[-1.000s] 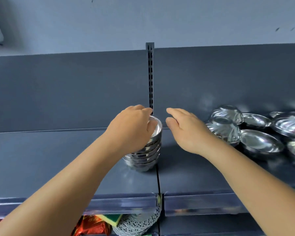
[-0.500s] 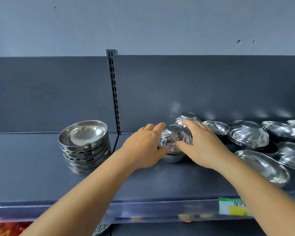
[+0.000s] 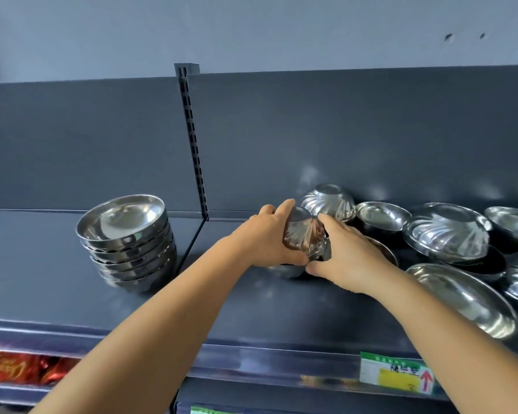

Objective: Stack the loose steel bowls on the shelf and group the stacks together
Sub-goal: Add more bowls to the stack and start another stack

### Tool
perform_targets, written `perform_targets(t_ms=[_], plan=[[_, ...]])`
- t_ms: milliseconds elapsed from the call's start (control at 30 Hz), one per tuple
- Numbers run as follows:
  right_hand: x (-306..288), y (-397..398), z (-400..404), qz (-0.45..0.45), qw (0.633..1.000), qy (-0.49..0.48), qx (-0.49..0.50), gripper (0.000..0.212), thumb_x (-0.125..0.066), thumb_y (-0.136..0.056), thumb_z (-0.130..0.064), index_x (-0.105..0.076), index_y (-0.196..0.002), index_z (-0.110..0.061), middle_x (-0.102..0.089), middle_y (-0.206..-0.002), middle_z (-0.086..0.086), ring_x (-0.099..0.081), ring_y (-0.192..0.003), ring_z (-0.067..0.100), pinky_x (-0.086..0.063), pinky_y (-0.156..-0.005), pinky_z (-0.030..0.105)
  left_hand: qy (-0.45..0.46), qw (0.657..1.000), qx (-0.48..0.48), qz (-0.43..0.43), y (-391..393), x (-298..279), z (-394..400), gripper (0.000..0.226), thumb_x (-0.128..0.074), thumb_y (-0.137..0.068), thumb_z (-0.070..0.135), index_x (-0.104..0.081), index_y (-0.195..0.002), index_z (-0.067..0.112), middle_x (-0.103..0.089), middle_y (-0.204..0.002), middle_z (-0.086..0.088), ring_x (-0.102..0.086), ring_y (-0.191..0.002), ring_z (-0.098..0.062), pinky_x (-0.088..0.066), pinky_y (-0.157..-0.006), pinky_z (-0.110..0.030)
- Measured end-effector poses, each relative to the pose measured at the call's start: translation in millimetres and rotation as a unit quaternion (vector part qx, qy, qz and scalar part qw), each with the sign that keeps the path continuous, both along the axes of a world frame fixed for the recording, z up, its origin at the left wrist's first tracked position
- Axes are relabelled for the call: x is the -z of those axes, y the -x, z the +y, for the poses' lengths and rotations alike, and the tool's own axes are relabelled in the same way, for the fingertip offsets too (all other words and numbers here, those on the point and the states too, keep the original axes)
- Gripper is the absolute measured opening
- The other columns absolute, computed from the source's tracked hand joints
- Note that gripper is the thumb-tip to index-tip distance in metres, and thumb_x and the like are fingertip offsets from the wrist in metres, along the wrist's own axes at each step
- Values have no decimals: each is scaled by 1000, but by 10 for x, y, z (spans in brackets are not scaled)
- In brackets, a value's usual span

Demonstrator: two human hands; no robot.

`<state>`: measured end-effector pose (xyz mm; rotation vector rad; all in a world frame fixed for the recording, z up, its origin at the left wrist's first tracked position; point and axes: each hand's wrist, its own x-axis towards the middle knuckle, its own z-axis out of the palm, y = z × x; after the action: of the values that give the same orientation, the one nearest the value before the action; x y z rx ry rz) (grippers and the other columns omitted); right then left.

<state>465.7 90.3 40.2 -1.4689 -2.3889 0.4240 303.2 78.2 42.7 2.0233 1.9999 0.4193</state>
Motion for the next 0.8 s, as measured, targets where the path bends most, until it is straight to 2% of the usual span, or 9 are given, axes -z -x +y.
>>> perform_targets(t_ms=[200,333,467,500,567,600,667,733,800], plan=[[85,-10,47,19,1000,-1,1,84,-74,-77,-34,-26,-144,-23,-48,-141,-3,-44,-128,23,-37,-93,30,1,1000,8,-13,14,65,60,115,-84,-61,44,-8,-148,36,-32,-138,-3,-53,-114,-30,-49,-96,-42],[112,9,66,47,999,-13,1,83,-73,-79,-31,-24,-146,-26,-46,-143,-5,-45,-127,21,-36,-88,27,-24,999,4,-41,45,124,84,116,-84,-60,48,-8,-147,39,-32,-134,-3,-49,-117,-28,-47,-99,-41],[105,49,62,98,995,-27,-9,83,-69,-83,-24,-20,-150,-30,-37,-149,-10,-42,-130,14,-29,-83,18,-80,991,-1,-104,106,132,49,105,-84,-59,46,-17,-140,41,-35,-127,-1,-48,-117,-28,-46,-101,-40],[101,64,66,115,993,-25,-12,82,-67,-85,-21,-19,-150,-32,-37,-149,-11,-47,-124,11,-30,-81,16,-100,988,-2,-117,128,122,30,102,-83,-60,45,-19,-139,40,-36,-128,-1,-47,-119,-26,-44,-103,-39],[89,110,65,151,988,-26,-21,78,-64,-86,-17,-21,-149,-33,-41,-141,-14,-53,-94,5,-33,-73,13,-136,981,-5,-139,181,91,-19,99,-84,-61,41,-23,-140,36,-37,-131,-1,-46,-122,-23,-42,-105,-34],[87,143,61,172,984,-28,-27,76,-63,-87,-15,-23,-149,-32,-42,-138,-16,-50,-90,4,-33,-74,12,-153,977,-6,-145,206,67,-50,99,-84,-62,40,-24,-141,33,-36,-132,-2,-46,-121,-21,-43,-104,-31],[97,216,60,223,974,-27,-38,75,-63,-87,-10,-25,-149,-28,-43,-139,-16,-52,-110,4,-34,-92,13,-184,973,-2,-140,251,30,-109,98,-83,-63,40,-27,-141,28,-32,-135,-1,-50,-117,-19,-45,-101,-28],[104,276,55,257,965,-34,-43,74,-64,-87,-10,-27,-149,-26,-43,-138,-17,-50,-124,7,-38,-106,25,-196,974,10,-113,289,-2,-178,99,-83,-64,40,-25,-143,25,-25,-136,1,-55,-109,-20,-46,-96,-25],[88,307,42,266,962,-43,-49,72,-65,-87,-14,-29,-149,-25,-42,-131,-21,-51,-123,6,-39,-107,28,-191,977,19,-97,354,-4,-222,99,-82,-68,40,-22,-146,24,-24,-138,2,-55,-106,-18,-42,-90,-20]])
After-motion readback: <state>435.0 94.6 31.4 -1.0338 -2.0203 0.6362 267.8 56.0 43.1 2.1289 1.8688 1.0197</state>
